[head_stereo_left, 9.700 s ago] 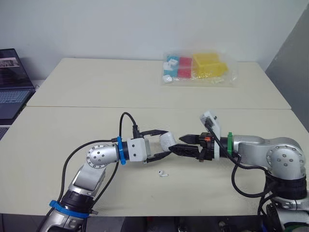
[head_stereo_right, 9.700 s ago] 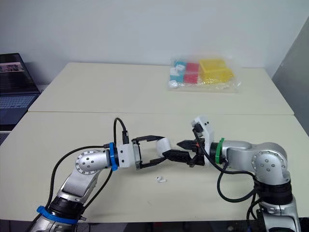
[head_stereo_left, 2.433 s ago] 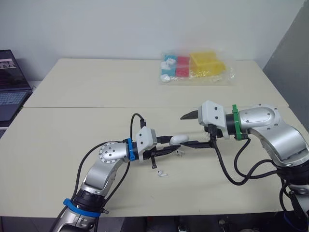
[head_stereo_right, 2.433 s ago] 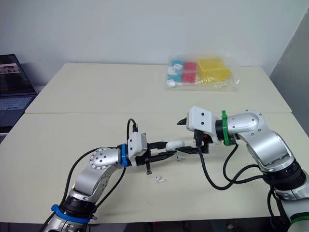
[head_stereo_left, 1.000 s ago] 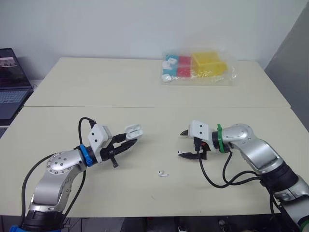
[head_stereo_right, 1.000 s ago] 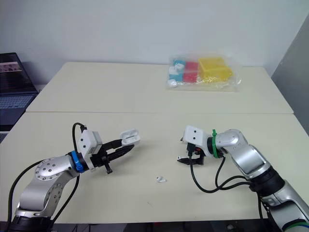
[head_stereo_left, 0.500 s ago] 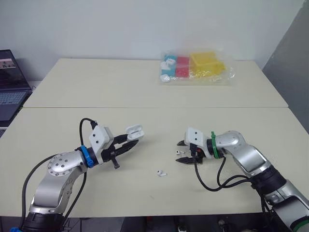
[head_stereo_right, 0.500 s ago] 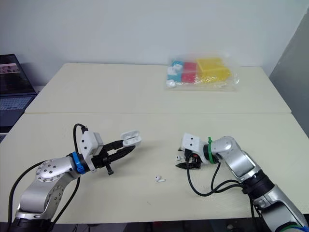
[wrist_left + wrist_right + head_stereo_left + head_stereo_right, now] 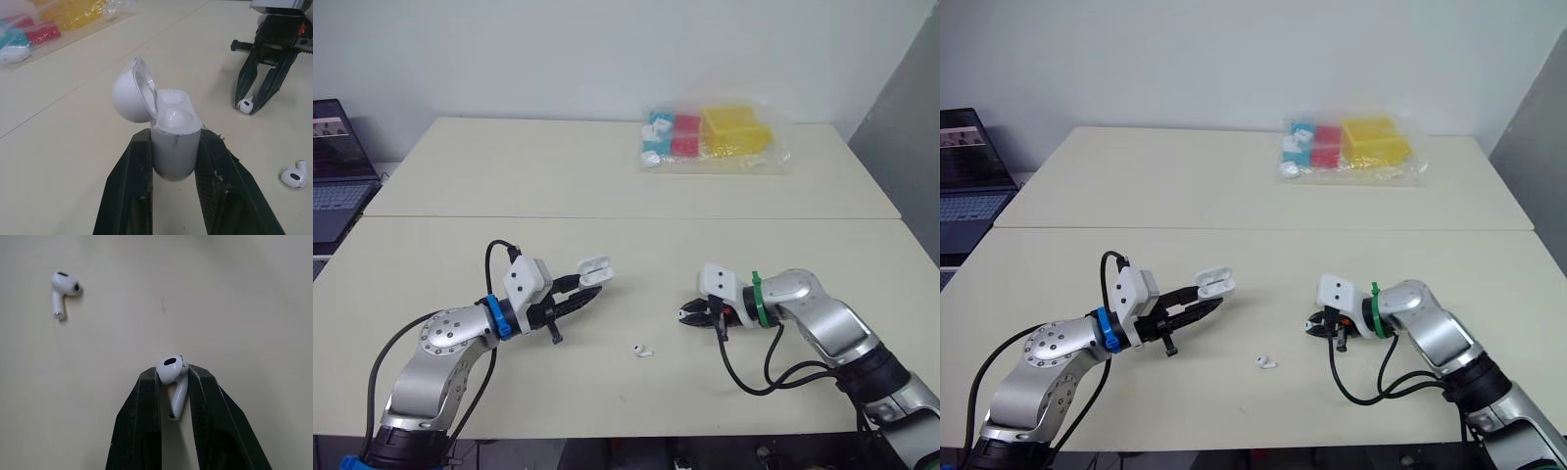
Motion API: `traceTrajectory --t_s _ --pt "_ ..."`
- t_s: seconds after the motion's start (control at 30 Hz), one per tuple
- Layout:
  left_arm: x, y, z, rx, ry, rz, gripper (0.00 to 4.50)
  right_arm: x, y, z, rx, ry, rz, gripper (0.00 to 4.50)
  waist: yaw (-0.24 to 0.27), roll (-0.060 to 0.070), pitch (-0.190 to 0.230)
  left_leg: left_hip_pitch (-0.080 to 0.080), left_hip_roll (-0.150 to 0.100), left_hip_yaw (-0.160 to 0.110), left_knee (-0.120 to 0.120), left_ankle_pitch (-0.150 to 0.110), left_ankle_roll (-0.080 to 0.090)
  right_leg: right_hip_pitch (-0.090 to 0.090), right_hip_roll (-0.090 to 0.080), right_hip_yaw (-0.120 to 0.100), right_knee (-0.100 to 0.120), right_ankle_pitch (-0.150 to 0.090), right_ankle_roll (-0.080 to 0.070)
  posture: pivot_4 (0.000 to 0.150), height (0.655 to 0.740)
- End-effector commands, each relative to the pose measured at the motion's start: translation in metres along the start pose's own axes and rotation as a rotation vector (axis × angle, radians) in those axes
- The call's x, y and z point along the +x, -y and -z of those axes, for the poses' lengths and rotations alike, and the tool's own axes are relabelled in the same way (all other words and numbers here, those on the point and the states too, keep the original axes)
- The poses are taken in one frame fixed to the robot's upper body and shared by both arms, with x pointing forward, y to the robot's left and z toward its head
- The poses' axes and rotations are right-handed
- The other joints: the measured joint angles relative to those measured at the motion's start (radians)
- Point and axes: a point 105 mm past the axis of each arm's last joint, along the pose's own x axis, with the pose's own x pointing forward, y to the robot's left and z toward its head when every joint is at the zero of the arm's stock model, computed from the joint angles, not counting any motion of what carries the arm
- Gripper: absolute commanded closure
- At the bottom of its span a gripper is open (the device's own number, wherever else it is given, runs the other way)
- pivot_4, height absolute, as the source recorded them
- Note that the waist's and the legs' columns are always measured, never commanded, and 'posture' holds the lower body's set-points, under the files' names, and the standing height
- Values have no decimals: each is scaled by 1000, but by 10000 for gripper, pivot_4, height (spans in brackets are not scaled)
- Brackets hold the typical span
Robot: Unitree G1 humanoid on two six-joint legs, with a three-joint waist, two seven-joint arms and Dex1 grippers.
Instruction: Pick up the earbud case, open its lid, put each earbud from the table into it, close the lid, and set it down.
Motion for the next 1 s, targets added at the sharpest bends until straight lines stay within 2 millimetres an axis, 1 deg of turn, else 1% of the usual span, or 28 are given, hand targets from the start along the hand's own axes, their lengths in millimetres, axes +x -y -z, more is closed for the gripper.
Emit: traceTrajectory --t_s 0.03,0.07,0.17,0.23,0.33,0.47,0.57,0.67,0.73,0.8,0.9,0.93,1.0 --pt "1 4 -8 25 22 11 37145 -40 -5 12 -84 -80 -7 40891 7 0 0 0 -1 0 0 0 0 0 -1 0 0 0 0 1500 7400" --pt "1 5 -7 22 22 10 37145 -51 -7 21 -84 -120 -10 40891 10 0 0 0 -1 0 0 0 0 0 -1 0 -1 0 0 1500 7400" --pt "0 7 -7 15 19 13 37145 -77 -11 39 -86 -216 -18 40891 15 0 0 0 -1 1 0 0 0 0 -1 0 -1 0 0 1500 7400" --pt "-1 7 -7 13 16 16 37145 -91 -14 47 -94 -275 -32 40891 15 0 0 1 0 1 0 0 0 0 -1 0 0 0 0 1500 7400" --pt "-2 8 -7 9 11 21 37145 -105 -14 58 -94 -331 -40 40891 13 0 0 2 1 1 0 0 0 0 -1 0 0 0 0 1500 7400" --pt "-1 7 -7 9 10 26 37145 -112 -9 71 -79 -376 -37 40891 14 0 0 3 1 1 0 0 0 1 0 0 1 0 0 1500 7400" --pt "-2 7 -8 10 7 25 37145 -111 -8 72 -56 -375 -44 40891 14 0 0 3 0 2 0 0 0 0 1 1 1 0 0 1500 7400" --pt "-3 8 -8 9 4 23 37145 -110 -14 72 -40 -372 -83 40891 14 0 0 2 0 2 0 0 0 0 0 2 0 0 0 1500 7400" --pt "-3 9 -7 4 1 22 37145 -108 -8 75 -59 -375 -53 33783 15 0 0 2 0 2 0 0 0 0 0 1 0 0 0 1500 7400" --pt "-4 11 -7 1 0 23 37145 -107 -4 77 -68 -374 -27 28286 14 0 0 3 1 2 0 0 0 0 0 1 0 0 0 1500 7400" --pt "-4 12 -5 -5 -7 23 37145 -109 -2 72 -110 -360 -11 17992 14 0 0 4 1 2 0 0 0 1 0 1 1 0 0 1500 7400" --pt "-4 12 -5 -5 -9 23 37145 -109 -3 70 -114 -348 -15 17694 14 0 0 4 1 2 0 0 0 1 0 1 1 0 0 1500 7400" --pt "-4 12 -4 -8 -10 18 37145 -116 -6 56 -90 -304 -16 17574 14 0 0 4 0 2 1 0 0 1 0 2 1 0 0 1500 7400"
